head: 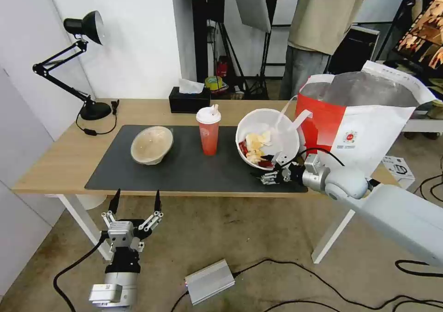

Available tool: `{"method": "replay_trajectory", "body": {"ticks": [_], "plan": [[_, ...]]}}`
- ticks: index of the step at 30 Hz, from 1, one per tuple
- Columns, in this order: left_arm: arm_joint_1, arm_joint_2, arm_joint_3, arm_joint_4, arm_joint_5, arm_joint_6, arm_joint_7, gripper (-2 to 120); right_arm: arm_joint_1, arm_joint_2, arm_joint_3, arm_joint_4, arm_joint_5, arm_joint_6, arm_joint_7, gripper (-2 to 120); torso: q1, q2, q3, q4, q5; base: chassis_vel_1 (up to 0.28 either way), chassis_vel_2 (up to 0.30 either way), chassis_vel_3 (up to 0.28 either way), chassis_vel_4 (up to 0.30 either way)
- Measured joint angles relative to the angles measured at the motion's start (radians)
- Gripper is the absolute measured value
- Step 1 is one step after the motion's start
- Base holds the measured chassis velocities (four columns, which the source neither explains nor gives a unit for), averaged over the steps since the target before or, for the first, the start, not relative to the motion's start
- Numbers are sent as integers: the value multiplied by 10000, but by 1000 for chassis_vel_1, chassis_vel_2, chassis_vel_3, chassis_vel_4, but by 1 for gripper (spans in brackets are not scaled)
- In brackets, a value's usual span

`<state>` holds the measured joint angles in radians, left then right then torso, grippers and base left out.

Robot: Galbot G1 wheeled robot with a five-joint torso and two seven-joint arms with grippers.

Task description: Pick up the trash from the table and place it into the takeout bag.

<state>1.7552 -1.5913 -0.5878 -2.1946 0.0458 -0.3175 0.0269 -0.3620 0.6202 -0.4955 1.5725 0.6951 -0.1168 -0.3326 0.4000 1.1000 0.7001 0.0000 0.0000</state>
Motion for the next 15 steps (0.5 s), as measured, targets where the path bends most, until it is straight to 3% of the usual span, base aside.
{"method": "replay_trajectory", "body": {"ticks": [3, 15], "plan": [[4, -3, 38, 13, 1, -28, 6, 100, 15, 7, 0, -33, 4, 23, 16, 47, 0, 0, 0, 0, 0, 0, 0, 0, 0], [41, -10, 116, 50, 57, -91, 25, 100, 69, 101, 8, -114, 10, 120, 110, 6, 0, 0, -1, -1, 0, 0, 0, 0, 0]]}}
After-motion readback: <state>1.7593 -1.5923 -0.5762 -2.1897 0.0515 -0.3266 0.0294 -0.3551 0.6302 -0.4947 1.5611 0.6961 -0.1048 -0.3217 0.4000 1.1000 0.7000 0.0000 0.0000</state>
